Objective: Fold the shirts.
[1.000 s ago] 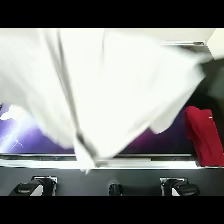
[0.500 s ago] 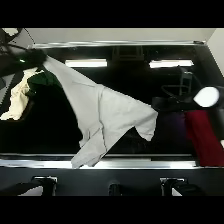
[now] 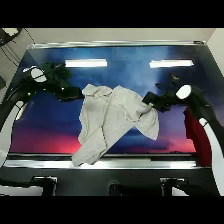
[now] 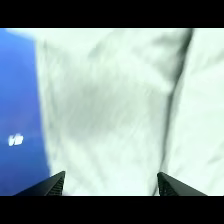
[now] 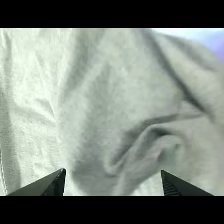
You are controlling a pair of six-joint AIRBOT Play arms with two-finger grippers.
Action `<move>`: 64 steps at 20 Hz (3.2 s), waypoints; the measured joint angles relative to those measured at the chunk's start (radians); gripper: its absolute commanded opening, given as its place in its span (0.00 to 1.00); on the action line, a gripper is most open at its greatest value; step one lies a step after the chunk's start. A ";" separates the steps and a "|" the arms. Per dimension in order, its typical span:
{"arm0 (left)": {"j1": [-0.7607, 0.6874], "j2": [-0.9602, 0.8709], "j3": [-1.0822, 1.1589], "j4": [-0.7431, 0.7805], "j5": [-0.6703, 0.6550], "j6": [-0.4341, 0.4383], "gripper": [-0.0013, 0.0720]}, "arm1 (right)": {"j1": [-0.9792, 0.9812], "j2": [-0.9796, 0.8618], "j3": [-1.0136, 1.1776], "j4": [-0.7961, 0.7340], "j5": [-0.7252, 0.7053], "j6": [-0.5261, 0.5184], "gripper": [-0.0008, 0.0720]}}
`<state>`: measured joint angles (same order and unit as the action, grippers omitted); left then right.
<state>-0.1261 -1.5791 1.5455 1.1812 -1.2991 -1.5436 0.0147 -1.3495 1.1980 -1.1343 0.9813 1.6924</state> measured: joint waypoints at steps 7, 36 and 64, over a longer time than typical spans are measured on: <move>0.101 0.242 -0.470 -0.049 -0.116 0.038 1.00 | -0.337 0.049 0.034 -0.060 0.359 -0.108 0.84; -0.253 0.402 -1.045 -0.550 0.378 0.155 0.05 | -0.276 0.054 -0.445 0.166 0.135 -0.258 0.94; 0.445 0.733 0.489 0.027 0.397 -0.005 0.05 | -0.227 0.698 0.466 -0.385 -0.119 -0.059 0.08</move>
<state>0.3187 -0.8459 2.0350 1.2083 -0.9016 -1.5486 -0.2119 -0.6518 1.6642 -1.5188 0.8627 1.6337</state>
